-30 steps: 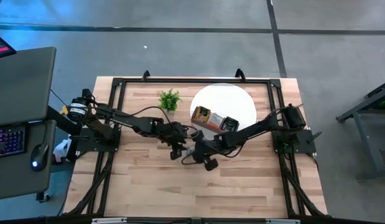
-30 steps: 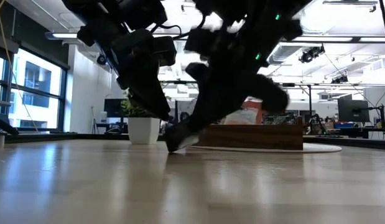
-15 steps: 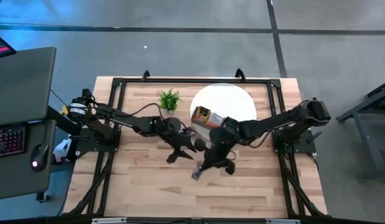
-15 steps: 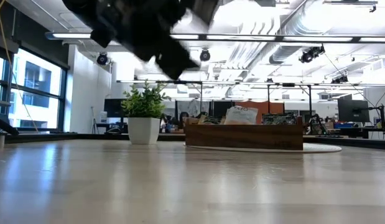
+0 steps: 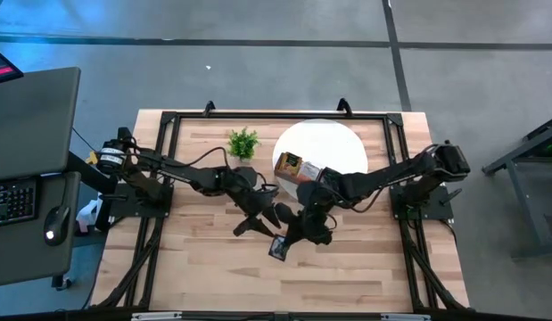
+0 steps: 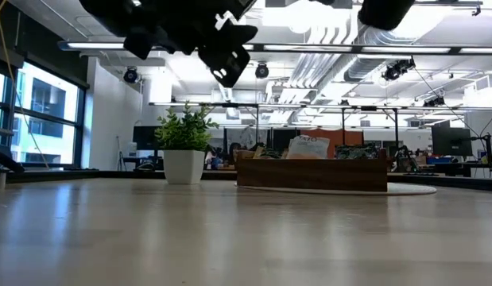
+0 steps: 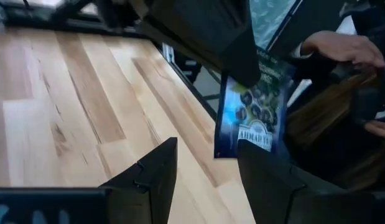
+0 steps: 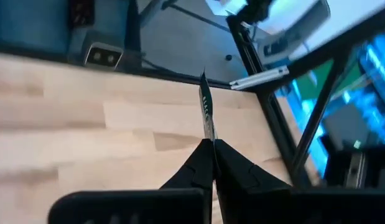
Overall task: Pick & Place Tea
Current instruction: Put the purple tea bag into the right compartment of the wooden organizer
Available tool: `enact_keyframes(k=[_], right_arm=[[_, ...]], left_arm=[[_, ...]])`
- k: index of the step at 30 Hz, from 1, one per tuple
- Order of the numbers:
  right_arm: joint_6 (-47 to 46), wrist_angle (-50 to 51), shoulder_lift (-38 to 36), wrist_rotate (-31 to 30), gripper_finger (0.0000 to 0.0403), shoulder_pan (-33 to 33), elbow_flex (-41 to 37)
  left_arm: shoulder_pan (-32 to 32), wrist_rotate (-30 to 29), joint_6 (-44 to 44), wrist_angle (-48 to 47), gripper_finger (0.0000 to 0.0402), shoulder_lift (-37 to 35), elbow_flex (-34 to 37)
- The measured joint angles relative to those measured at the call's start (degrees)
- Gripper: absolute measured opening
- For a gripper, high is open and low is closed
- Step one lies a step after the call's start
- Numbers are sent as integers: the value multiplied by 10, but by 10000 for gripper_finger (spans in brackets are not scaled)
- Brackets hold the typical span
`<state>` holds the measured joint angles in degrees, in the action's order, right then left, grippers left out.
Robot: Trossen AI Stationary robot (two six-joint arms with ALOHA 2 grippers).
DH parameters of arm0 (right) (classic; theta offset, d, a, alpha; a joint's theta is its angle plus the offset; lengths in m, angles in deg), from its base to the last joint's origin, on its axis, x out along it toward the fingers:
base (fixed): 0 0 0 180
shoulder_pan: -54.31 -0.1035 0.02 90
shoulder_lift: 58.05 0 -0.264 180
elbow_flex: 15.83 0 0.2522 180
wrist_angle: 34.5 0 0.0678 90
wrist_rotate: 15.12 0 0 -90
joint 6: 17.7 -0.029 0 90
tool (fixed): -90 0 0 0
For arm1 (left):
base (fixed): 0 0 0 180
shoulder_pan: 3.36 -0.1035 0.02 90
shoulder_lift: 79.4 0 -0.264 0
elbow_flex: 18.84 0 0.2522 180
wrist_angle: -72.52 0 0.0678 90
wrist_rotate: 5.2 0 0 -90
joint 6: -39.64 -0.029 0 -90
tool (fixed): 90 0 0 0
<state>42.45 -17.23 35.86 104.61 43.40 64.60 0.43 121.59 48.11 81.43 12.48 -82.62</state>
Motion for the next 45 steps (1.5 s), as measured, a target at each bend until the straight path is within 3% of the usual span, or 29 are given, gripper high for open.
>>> enact_keyframes(k=[4, 8, 12, 22, 25, 29, 32, 38, 45], right_arm=[[92, 16, 0, -9, 0, 0, 0], [135, 33, 0, -75, 0, 0, 0], [177, 32, 0, -100, 0, 0, 0], [183, 32, 0, -104, 0, 1, 0], [183, 30, 0, -104, 0, 1, 0], [183, 27, 0, -104, 3, 1, 0], [170, 21, 0, -104, 12, 1, 0], [46, 9, 0, -104, 36, 0, 0], [-4, 19, 0, -110, 85, 0, 0]], left_arm=[[0, 12, 3, -5, 166, 0, 0], [0, 39, 4, 3, 166, 0, 0], [0, 30, 8, -7, 166, 0, 0], [0, 10, 8, -18, 160, 0, 0], [0, 12, 8, -24, 132, 0, 0], [0, 12, 9, -36, 62, 0, 0], [0, 14, 10, -33, 13, 0, 0], [0, 14, 42, -33, 27, 0, 0], [0, 12, 54, -33, 5, 0, 0]])
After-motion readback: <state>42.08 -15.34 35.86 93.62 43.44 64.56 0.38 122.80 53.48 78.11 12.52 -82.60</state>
